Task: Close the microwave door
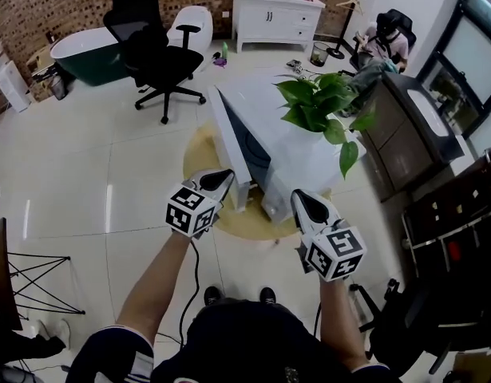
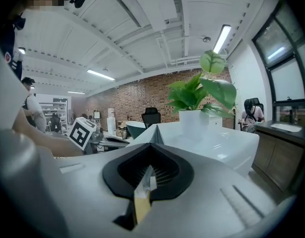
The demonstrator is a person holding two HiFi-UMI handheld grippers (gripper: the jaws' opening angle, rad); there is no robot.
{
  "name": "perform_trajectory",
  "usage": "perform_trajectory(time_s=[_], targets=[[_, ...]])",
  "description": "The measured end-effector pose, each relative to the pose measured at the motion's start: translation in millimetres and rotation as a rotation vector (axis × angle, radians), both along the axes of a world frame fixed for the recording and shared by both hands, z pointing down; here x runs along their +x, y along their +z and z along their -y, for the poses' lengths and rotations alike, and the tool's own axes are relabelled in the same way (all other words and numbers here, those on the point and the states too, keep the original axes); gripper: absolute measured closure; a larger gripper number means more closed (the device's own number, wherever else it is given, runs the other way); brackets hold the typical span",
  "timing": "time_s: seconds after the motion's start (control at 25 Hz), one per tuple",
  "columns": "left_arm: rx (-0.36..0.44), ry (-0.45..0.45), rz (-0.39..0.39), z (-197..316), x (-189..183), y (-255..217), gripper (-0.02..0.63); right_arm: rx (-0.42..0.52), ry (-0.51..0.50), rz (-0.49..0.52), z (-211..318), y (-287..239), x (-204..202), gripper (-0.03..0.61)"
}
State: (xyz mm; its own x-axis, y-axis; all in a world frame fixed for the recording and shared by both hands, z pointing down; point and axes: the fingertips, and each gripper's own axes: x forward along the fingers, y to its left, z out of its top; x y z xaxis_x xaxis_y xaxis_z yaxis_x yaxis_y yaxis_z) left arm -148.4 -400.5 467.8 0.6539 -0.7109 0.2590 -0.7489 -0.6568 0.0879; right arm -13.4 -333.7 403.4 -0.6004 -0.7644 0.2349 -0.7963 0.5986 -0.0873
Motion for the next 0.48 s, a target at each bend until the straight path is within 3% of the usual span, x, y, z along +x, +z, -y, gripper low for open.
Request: perform_trajectory(time_s=[0.28,0.48], targets=[[0.002,0.110,0.013,13,54,1,0.603,0.001,0.068,-0.007,-5,-1,30,0.577],[0.005,0.144,0.017,12,64,0,0.603,-0.002,0.100,-0.013,-9,-1,45,0.577]])
